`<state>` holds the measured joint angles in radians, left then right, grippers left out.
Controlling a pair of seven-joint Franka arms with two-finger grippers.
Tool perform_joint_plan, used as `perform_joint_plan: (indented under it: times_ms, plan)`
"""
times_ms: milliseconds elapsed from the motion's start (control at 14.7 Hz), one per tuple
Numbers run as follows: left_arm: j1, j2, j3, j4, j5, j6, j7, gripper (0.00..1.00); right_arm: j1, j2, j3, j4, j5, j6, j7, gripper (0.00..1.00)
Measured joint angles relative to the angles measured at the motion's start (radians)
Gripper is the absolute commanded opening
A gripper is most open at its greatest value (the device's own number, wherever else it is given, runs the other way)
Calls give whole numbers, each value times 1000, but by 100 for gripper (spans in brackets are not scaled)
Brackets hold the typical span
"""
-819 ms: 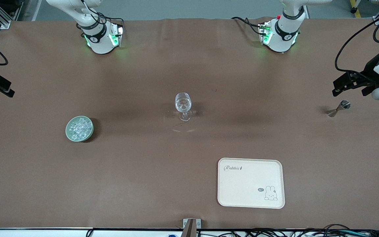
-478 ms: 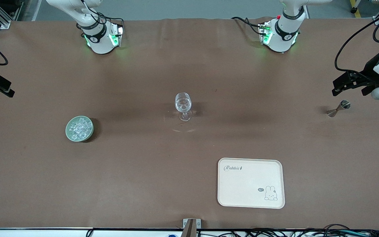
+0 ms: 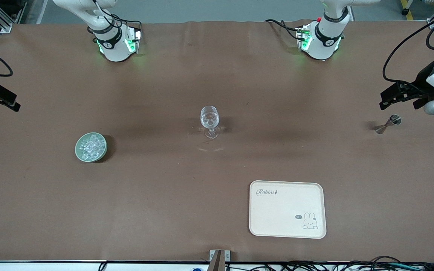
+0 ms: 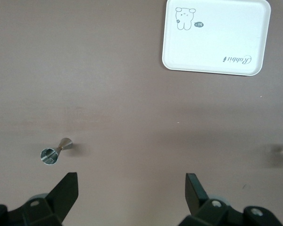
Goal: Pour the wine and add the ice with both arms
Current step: 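Reach the right gripper toward the green bowl of ice cubes, then grasp an ice cube with the right gripper while the left gripper reaches the jigger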
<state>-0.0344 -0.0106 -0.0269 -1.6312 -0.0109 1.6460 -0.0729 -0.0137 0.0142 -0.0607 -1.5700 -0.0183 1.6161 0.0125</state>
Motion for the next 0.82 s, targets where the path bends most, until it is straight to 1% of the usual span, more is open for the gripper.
perform_joint_plan:
  times_ms: [136,341,546,682,819]
  plan:
    - [3,4,22,-9,0,-2,0,100,1,7,1,-59,0,78,0,100]
    - [4,28,84,-16,0,-1,2,100,3,22,5,-169,0,214,0,100]
    - [6,57,136,-19,0,4,2,100,5,41,7,-262,0,308,0,100]
    - [6,75,171,-26,0,5,-6,100,9,65,9,-322,0,390,0,100]
    - [6,91,221,-43,0,5,-18,100,13,101,10,-385,0,488,0,100]
